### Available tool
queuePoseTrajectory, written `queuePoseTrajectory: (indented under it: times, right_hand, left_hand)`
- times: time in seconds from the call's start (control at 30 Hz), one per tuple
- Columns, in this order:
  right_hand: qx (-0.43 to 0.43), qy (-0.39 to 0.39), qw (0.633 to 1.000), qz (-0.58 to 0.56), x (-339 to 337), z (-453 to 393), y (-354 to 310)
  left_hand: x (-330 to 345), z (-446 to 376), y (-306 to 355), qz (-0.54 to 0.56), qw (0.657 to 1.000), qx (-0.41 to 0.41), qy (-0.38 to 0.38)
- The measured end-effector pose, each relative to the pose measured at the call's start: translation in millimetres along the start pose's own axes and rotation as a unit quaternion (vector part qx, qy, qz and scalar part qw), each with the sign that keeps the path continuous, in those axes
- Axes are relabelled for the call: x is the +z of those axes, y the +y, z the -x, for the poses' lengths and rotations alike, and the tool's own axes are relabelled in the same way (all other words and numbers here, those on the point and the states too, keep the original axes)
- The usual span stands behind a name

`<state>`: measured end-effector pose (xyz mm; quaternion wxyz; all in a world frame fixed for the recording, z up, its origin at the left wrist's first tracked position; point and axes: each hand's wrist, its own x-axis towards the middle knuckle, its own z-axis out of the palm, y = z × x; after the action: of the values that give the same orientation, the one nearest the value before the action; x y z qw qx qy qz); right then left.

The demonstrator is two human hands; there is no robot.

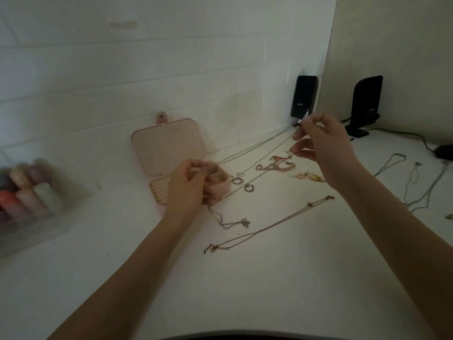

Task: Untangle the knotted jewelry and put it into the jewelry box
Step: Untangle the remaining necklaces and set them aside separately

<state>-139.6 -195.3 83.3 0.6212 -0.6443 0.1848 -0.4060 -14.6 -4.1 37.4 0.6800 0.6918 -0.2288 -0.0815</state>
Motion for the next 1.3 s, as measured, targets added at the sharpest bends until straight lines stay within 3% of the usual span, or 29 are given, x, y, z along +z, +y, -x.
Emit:
queuePoseTrajectory:
  times: [0.17,0.37,0.63,0.8,0.97,1.03,1.17,1.3]
  right_hand:
    - [0.015,0.011,0.999,0.045,-1,2,11]
    - [0.054,0.094,0.994,0.017,-10,-1,21]
    - [0.061,-0.051,0.997,0.015,3,10,19]
    - [0.037,-0.167,0.984,0.041,24,15,-3]
    - [0.032,-0.240,0.970,0.009,49,16,-34]
    - [0.032,-0.243,0.969,-0.010,55,15,-46]
    - [0.017,-0.192,0.981,-0.011,49,9,-64]
    - [0.026,-0.137,0.990,-0.031,29,2,-68]
  left_hand:
    - [-3,-5,1,0.050,0.997,-0.059,0.027]
    - [-12,-14,8,0.210,0.965,-0.150,0.051]
    - [-5,-6,5,0.037,0.999,-0.036,-0.002]
    - [5,1,-8,-0.027,0.987,0.074,-0.137]
    - [24,7,-7,-0.031,0.956,0.059,-0.287]
    - [32,9,-3,-0.086,0.947,0.070,-0.301]
    - [31,10,6,0.012,0.966,-0.020,-0.256]
    - [15,13,2,-0.002,0.977,-0.050,-0.206]
